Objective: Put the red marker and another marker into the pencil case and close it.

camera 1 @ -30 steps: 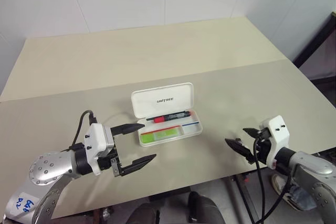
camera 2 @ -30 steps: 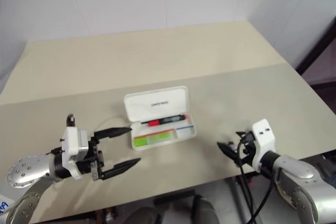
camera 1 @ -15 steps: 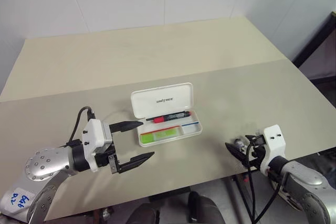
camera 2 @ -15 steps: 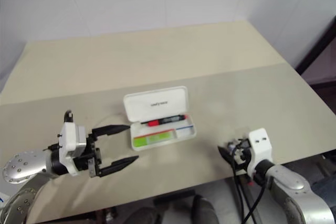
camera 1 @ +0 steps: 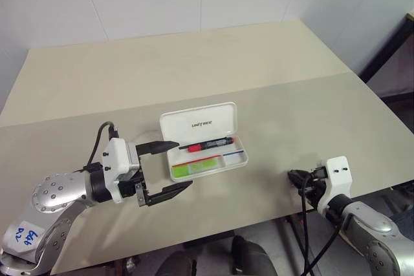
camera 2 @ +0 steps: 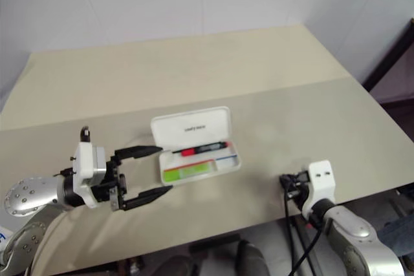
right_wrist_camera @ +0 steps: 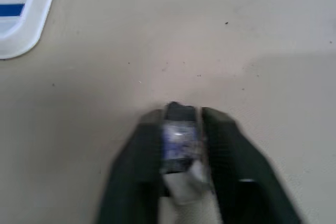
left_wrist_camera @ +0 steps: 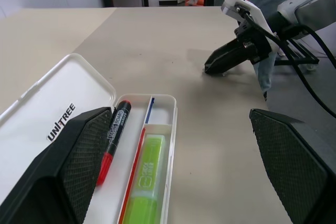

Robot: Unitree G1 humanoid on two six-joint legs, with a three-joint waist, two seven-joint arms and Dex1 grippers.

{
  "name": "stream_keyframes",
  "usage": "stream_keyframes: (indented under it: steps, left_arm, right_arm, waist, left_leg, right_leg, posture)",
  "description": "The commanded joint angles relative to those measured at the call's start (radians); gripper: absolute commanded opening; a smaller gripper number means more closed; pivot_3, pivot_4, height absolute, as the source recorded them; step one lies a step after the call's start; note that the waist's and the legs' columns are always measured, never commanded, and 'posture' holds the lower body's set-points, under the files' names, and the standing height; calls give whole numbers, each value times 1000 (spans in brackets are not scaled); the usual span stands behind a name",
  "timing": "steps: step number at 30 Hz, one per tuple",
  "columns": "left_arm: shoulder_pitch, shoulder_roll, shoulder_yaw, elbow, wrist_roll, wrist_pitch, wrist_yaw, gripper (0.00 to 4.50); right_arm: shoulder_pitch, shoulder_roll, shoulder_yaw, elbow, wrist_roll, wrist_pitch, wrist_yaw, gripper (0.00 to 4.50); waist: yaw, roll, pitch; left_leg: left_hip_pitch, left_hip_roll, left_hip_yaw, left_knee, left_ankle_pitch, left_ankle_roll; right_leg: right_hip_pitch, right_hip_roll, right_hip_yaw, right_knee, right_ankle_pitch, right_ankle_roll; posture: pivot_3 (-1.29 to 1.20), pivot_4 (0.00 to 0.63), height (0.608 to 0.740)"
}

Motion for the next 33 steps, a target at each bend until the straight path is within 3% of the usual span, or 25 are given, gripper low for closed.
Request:
stream_keyframes:
  steps: [1,6,9,13,17,28,33]
  left_arm:
    - [-26,4,-9,9,-5,-10,-8,4500]
    - [-38,-9,-24,20,6,-24,-3,4500]
    - [-13,-15,-23,12,15,-35,3,4500]
    - [41,-8,9,18,42,-67,-7,4500]
    - [78,-3,32,34,64,-100,-14,4500]
    - [113,-19,41,171,174,-263,-49,4500]
    - [102,-17,49,197,187,-290,-49,4500]
  right_arm:
    - [0,-8,-8,-13,-20,-32,-3,348]
    - [-22,-31,-1,4,-43,-84,36,348]
    - [-58,-72,20,26,-41,-159,131,348]
    - [-183,-216,120,144,-70,-349,416,348]
    - [-355,-264,206,340,-90,-518,626,348]
    - [-768,-186,438,821,-190,-884,1051,348]
    - [-863,-124,480,970,-229,-992,1131,348]
  waist:
    - [0,0,0]
    - [-6,0,0]
    - [-10,1,1]
    - [-26,0,1]
    - [-29,-2,2]
    - [-30,-1,4]
    - [-29,0,4]
  left_leg:
    - [1,0,1,-1,0,0]
    - [3,1,6,-3,0,0]
    - [4,1,7,-3,0,0]
    - [5,2,8,-3,0,0]
    - [7,4,9,-3,0,0]
    - [6,6,9,-3,-1,1]
    - [4,6,8,-3,-1,1]
  right_leg:
    - [0,0,0,0,0,0]
    - [0,0,0,0,0,0]
    - [0,0,0,0,0,0]
    - [2,0,0,-1,0,0]
    - [4,0,-2,-4,0,0]
    - [3,1,-3,-3,0,0]
    - [0,0,-5,-2,0,0]
  posture:
    - [0,150,740]
    - [0,150,740]
    - [0,150,740]
    - [0,150,740]
    - [0,150,740]
    - [0,150,740]
    - [0,150,740]
